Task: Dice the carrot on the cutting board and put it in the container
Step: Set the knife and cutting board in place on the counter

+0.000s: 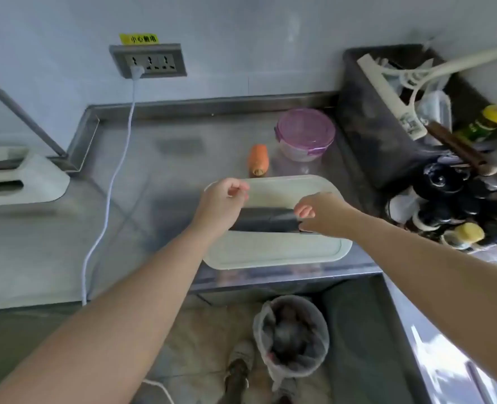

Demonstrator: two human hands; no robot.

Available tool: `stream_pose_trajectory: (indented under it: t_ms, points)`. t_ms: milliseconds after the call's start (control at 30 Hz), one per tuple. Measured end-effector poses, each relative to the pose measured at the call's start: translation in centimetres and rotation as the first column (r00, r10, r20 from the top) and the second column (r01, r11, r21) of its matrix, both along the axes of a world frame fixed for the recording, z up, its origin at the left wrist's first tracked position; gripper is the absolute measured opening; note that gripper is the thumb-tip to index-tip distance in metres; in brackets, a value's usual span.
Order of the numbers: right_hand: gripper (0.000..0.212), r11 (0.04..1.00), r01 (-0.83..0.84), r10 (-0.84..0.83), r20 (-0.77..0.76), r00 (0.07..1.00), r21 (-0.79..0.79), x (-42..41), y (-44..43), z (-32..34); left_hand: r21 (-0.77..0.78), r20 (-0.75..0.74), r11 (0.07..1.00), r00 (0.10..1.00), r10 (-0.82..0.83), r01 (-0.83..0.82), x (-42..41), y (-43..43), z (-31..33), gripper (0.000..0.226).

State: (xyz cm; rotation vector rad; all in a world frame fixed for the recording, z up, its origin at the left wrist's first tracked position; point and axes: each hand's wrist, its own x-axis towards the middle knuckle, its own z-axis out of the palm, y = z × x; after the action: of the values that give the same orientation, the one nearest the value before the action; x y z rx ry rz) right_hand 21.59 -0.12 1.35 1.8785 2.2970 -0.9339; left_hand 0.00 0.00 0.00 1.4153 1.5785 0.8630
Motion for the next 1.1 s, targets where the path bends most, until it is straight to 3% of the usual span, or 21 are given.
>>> stream_pose_trajectory:
  t_ms: [67, 167, 267, 433, 533, 733, 967, 1100]
  points:
    - [0.026, 0.999, -0.041, 0.042, 0.089, 0.995, -0.008, 0.0, 0.5, -0.8, 0.062, -0.239, 0.996, 0.97, -0.043, 0.059, -0.2, 1.4, -0.5, 0.016]
    - [0.026, 0.998, -0.055, 0.055, 0.165, 0.985, -0.006, 0.1, 0.7, -1.9, 0.119, -0.503, 0.97, 0.855, -0.125, 0.211, -0.3, 4.3, -1.5, 0.025]
    - [0.029, 0.997, -0.08, 0.077, 0.244, 0.967, 0.002, 0.3, 1.1, -2.7, 0.076, -0.796, 0.901, 0.57, -0.203, 0.427, 0.3, 7.1, -1.6, 0.041]
    - [0.024, 0.996, -0.081, 0.084, 0.295, 0.952, -0.02, 0.4, 2.0, -2.5, -0.093, -0.958, 0.784, 0.158, -0.238, 0.613, 1.9, 11.0, -1.3, 0.043]
    - [0.024, 0.998, -0.06, 0.063, 0.301, 0.951, -0.019, 0.7, 2.7, -2.5, -0.143, -0.979, 0.749, 0.016, -0.201, 0.647, 2.6, 12.4, -1.9, 0.041]
    - [0.023, 0.995, -0.098, 0.084, 0.354, 0.931, 0.022, 1.0, 3.1, -3.2, -0.221, -0.975, 0.725, -0.123, -0.187, 0.652, 3.9, 13.9, -2.8, 0.035]
    - [0.018, 0.992, -0.118, 0.101, 0.326, 0.94, 0.033, 1.3, 3.6, -3.7, -0.255, -0.967, 0.777, -0.13, -0.22, 0.575, 4.3, 13.9, -1.4, 0.039]
    - [0.013, 0.992, -0.129, 0.118, 0.307, 0.944, 0.016, 1.6, 3.2, -3.4, -0.197, -0.979, 0.793, -0.077, -0.187, 0.577, 3.2, 13.3, -1.5, 0.029]
